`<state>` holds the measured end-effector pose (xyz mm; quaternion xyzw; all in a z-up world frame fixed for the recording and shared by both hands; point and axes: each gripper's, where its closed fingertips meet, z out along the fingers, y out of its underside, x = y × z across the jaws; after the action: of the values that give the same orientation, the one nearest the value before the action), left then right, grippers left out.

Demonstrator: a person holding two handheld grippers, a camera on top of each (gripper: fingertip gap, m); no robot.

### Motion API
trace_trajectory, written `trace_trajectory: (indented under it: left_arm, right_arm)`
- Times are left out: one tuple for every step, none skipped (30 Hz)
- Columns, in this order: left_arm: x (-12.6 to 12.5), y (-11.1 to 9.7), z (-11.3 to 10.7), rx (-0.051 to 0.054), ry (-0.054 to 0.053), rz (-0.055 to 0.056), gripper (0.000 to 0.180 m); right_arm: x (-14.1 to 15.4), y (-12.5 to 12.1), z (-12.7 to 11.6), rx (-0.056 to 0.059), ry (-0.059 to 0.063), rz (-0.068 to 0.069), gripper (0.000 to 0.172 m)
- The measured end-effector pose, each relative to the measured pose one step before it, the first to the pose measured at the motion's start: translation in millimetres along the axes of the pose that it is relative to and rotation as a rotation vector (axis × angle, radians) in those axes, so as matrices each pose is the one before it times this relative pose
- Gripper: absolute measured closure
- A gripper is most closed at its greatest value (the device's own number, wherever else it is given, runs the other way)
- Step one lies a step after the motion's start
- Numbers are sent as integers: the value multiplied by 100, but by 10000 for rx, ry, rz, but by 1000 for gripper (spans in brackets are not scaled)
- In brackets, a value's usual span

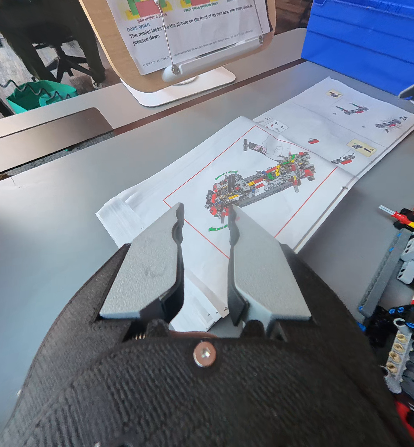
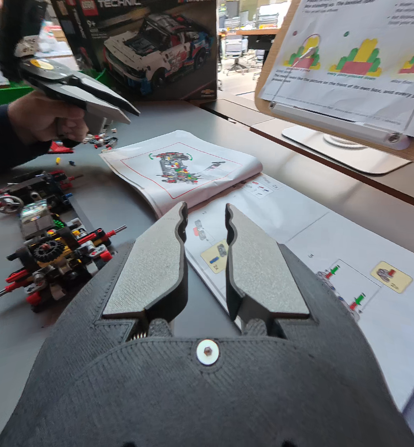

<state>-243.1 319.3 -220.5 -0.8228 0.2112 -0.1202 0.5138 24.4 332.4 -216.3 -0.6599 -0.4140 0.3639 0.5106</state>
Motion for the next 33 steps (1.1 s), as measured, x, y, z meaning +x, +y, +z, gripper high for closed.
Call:
trace_trajectory:
  left_arm:
    - [7,162,119,-50,10,-27,147]
    - [43,221,145,-78,33,-10,146]
    - [135,98,136,-11,68,38,146]
    - [256,-135,24,115,122,106,146]
    - [106,-220,-62,149,13,122,146]
    - [-53,-182,-138,102,-85,109,146]
    - [49,-212,-172,111,-10,116,146]
    - [153,-258,-152,153,69,89,145]
    - [122,-206,-107,136,55,29,145]
    - [86,-124,-37,123,38,0,145]
    - [89,5,38,78,60,0,145]
    - [104,106,113,19,71,1,145]
    - [66,198,154,-20,42,6,145]
    - [32,227,182,-48,12,22,145]
    - [-11,267,190,-78,-13,42,145]
    - [-56,207,149,-80,-51,72,145]
    - [-51,108,79,-57,-61,104,145]
    - [-41,-40,-10,-19,-62,104,145]
    - [12,-194,-80,39,-33,69,145]
    - [97,-250,-116,45,24,36,145]
    - [48,-229,-159,3,10,70,145]
    - [-217,-255,-214,16,-141,121,145]
    - [-348,-300,-249,85,-184,133,145]
    - [-288,-274,-234,106,-114,74,145]
    - [-212,-166,-192,59,-39,-38,146]
    - [-117,-112,-132,14,15,-134,146]
    - [-48,-129,-104,32,35,-162,146]
    - [18,-151,-73,49,50,-121,146]
    - [84,-114,-59,19,59,-53,146]
    - [106,-118,-65,33,31,11,146]
    - [107,-142,-74,33,15,57,146]
    - [139,-176,-108,29,13,99,146]
    - [58,-224,-138,48,-43,126,146]
  right_arm:
    - [407,57,-239,-8,361,-78,144]
    - [529,54,-291,1,442,-63,143]
    - [620,-13,-346,38,493,-40,144]
    - [635,-19,-372,37,510,-21,143]
    - [593,37,-397,3,501,-4,143]
    - [424,55,-444,5,439,17,142]
    - [234,38,-481,32,347,52,142]
    - [139,31,-530,44,306,84,142]
    - [98,52,-558,39,291,107,142]
    - [2,82,-546,28,230,118,142]
    - [-73,123,-532,1,176,106,143]
    - [-25,180,-540,-34,201,90,143]
    - [90,179,-565,-26,244,112,142]
    - [161,128,-617,16,246,166,142]
    - [190,100,-674,47,232,215,141]
    - [200,68,-723,68,220,227,140]
    - [169,28,-719,96,208,188,139]
    - [91,-2,-672,110,162,135,139]
    - [-17,58,-565,59,75,117,139]
    - [-103,159,-422,-35,3,113,138]
    - [-138,210,-309,-94,-18,65,138]
    - [-130,251,-191,-133,14,-18,137]
    - [-72,272,-70,-171,71,-84,137]
    - [-42,272,44,-183,97,-110,136]
    - [-51,259,124,-186,78,-112,136]
    - [-46,252,198,-204,67,-111,135]
    - [-42,276,225,-222,63,-108,135]
    - [-25,284,240,-226,58,-98,135]
    - [-36,256,222,-215,55,-95,135]
    - [-49,213,178,-173,38,-97,135]
    - [-32,142,137,-122,42,-78,135]
    - [11,111,95,-93,55,-53,135]
    - [21,95,77,-74,57,-43,135]
